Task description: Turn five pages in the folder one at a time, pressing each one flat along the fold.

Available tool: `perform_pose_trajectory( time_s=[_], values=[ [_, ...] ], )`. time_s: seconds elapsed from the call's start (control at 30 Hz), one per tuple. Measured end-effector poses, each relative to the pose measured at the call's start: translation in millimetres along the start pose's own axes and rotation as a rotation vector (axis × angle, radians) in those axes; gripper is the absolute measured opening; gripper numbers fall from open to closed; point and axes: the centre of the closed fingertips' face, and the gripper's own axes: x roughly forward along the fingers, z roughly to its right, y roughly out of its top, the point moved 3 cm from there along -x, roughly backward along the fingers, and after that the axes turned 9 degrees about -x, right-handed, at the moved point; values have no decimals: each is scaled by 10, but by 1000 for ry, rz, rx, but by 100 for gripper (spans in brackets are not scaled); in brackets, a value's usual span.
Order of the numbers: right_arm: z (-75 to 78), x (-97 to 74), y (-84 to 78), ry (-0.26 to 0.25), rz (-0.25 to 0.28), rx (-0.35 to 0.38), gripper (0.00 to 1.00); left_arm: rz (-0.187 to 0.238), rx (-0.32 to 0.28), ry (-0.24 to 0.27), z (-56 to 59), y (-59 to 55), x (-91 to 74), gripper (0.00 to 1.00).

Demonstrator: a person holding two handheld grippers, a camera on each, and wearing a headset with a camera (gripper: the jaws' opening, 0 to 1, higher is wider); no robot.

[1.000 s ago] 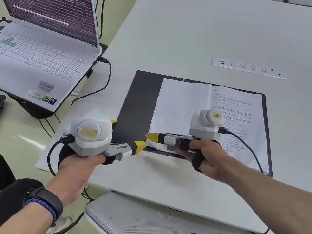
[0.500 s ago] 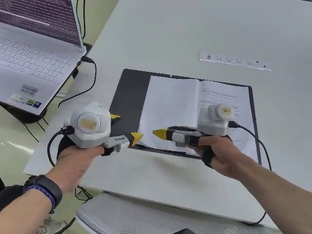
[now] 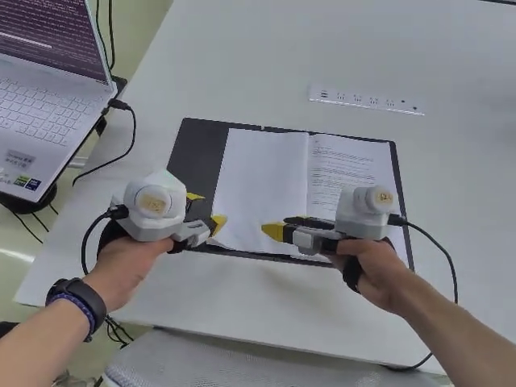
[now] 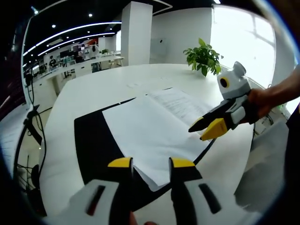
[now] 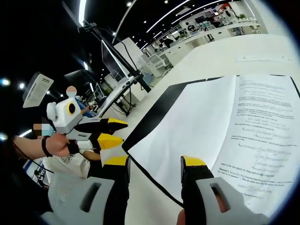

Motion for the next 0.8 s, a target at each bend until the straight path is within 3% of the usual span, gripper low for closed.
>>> perform_pose_trajectory(
  time_s=[0.3, 0.53, 0.8],
  values=[
    [52, -141, -44, -25, 8, 15, 41, -44, -6, -5, 13, -231, 143, 12],
    [115, -193, -56, -43, 13, 26, 40, -87, -31, 6, -71, -440, 261, 0],
    [138, -169, -51, -43, 19, 26, 38, -132, -47, 15, -109, -594, 299, 0]
  ],
)
